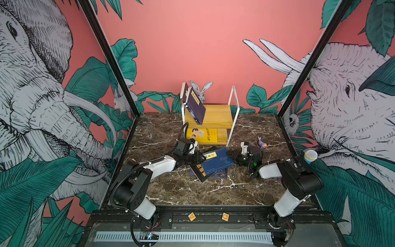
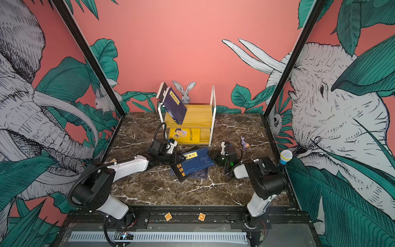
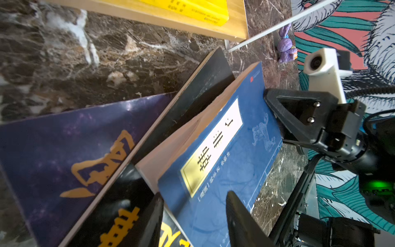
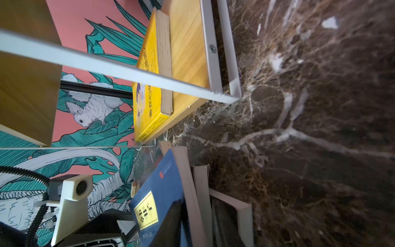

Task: Stacking books/files
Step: Pick up the book from the books.

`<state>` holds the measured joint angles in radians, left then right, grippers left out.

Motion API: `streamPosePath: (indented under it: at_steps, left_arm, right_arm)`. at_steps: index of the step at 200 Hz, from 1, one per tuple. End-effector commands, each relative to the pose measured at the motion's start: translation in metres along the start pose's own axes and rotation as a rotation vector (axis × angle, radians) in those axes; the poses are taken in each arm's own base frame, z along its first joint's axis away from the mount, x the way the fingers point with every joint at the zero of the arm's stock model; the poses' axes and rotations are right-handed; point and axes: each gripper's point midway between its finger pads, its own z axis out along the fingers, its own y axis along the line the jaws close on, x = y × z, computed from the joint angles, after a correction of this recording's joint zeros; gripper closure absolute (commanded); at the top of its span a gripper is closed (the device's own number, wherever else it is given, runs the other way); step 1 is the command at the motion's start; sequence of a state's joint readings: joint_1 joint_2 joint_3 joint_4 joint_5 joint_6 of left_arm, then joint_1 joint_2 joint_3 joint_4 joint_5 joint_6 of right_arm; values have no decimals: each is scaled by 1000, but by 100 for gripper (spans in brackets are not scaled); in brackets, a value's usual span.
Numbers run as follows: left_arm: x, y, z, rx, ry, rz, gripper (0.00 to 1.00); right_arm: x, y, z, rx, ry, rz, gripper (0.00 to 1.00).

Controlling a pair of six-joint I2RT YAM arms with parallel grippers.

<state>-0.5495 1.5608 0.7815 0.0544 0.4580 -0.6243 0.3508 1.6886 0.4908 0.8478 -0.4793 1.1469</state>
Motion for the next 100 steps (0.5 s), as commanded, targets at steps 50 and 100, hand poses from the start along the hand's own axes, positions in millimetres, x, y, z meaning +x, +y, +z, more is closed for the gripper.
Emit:
streamPosePath:
  at_steps: [50,100]
  left_arm:
    - [6,-3,-3,-44,34,67,44]
    - [-18,-37,-46,-57,-24,415,16]
  right_arm:
    - [1,50,-23,-167,-18,-6,100]
    - [-4,40,-40,-65,-78,-7,100]
